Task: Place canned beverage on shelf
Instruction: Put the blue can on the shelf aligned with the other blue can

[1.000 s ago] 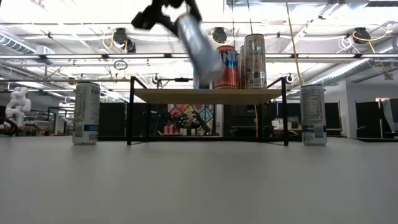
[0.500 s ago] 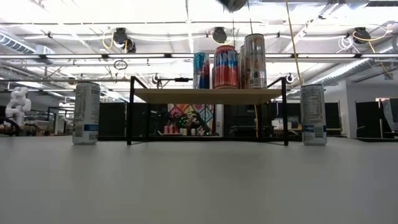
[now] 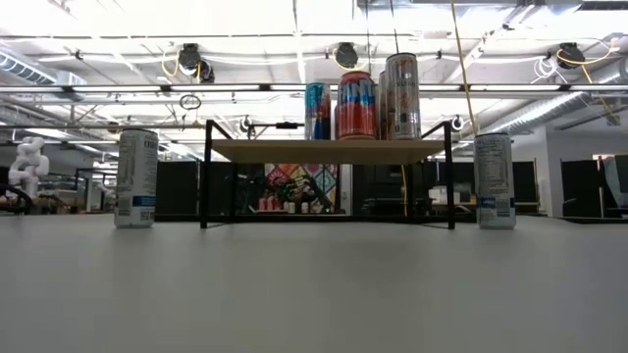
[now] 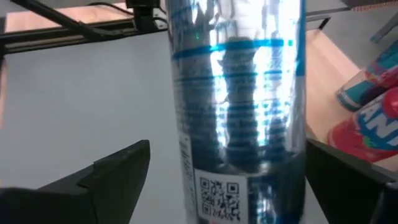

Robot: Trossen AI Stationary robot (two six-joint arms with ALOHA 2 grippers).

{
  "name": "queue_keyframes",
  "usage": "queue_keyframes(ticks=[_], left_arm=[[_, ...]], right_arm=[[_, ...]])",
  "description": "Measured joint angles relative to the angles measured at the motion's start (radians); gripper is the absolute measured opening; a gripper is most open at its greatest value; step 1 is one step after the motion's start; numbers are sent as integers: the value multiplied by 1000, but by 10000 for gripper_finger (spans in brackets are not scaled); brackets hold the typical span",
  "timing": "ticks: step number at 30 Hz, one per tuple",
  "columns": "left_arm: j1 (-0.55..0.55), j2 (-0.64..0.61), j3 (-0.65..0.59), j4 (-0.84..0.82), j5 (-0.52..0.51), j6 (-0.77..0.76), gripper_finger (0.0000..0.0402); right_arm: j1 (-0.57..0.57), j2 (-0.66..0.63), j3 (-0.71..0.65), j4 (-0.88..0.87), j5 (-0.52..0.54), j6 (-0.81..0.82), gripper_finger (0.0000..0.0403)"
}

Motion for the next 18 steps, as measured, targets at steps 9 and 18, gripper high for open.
queue_keyframes(ticks=[9, 18], left_arm=[[0, 0, 0, 6, 8, -22, 224], [1, 0, 0, 6, 11, -17, 226]], right_arm=[[-5, 0, 0, -13, 28, -24, 358], [-8, 0, 0, -13, 25, -18, 247]])
